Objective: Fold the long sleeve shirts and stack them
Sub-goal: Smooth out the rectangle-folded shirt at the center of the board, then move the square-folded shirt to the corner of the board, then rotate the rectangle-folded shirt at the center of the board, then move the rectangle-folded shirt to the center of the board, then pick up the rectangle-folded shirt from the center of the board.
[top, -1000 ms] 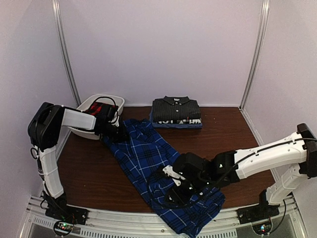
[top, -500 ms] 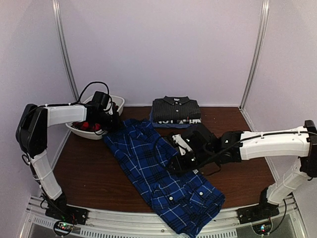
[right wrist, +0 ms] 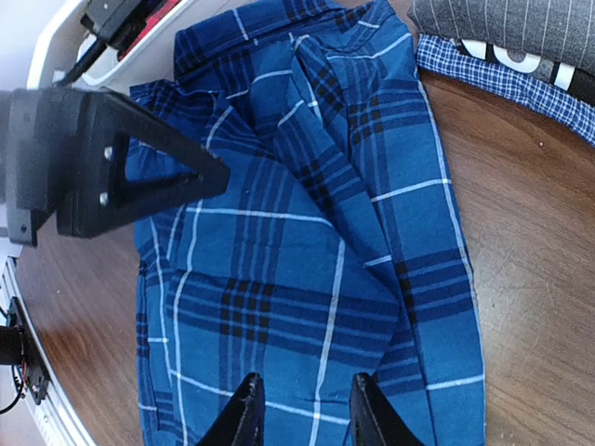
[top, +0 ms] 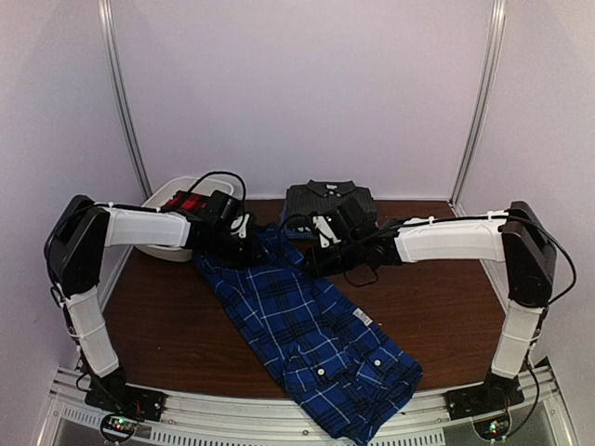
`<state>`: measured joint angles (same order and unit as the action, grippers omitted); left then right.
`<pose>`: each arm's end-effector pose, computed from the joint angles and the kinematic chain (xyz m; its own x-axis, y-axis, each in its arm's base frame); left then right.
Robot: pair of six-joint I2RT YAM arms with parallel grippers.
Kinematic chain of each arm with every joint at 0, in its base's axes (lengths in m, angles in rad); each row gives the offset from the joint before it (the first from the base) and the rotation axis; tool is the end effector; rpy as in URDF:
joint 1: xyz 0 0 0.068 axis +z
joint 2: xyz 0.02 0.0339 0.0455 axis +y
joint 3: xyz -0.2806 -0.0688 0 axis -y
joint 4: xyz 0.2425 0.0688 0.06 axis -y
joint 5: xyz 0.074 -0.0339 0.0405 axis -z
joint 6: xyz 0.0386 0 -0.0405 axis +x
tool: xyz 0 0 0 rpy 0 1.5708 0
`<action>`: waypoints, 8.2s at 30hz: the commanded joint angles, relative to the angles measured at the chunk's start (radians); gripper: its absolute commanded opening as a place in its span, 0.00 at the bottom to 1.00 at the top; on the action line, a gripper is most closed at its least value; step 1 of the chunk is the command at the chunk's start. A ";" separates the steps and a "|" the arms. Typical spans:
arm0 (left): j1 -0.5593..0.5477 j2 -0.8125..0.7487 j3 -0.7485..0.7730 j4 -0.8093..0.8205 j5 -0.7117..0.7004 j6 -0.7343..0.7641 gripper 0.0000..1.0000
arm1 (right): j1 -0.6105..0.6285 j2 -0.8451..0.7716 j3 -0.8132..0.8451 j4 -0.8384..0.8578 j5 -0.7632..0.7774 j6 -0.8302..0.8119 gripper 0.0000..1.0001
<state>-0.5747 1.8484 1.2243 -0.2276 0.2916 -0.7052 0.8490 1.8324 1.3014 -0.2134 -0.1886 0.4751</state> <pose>0.3313 -0.2277 0.2068 -0.9214 -0.1429 -0.3614 0.1081 0.7989 -0.5917 0.2684 0.3158 0.2377 -0.7770 -0.2027 -0.5959 -0.5319 0.7177 0.4494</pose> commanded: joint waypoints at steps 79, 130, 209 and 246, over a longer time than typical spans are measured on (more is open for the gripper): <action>-0.876 0.065 -0.254 0.357 0.051 -0.573 0.24 | -0.234 -0.389 -0.470 0.078 -0.140 0.094 0.38; 0.128 -0.050 0.059 -0.126 -0.201 0.038 0.30 | -0.688 0.601 0.390 0.266 -0.479 0.164 0.13; 0.137 0.573 0.666 -0.091 -0.002 0.183 0.21 | -0.280 0.042 0.005 0.142 -0.183 -0.027 0.39; 0.167 0.101 0.384 -0.034 0.203 0.105 0.39 | -0.212 0.284 0.419 -0.079 -0.143 0.034 0.45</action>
<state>-0.3763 2.1330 1.8511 -0.3634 0.4828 -0.5346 0.6369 2.2910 1.7977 -0.2554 -0.3397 0.5217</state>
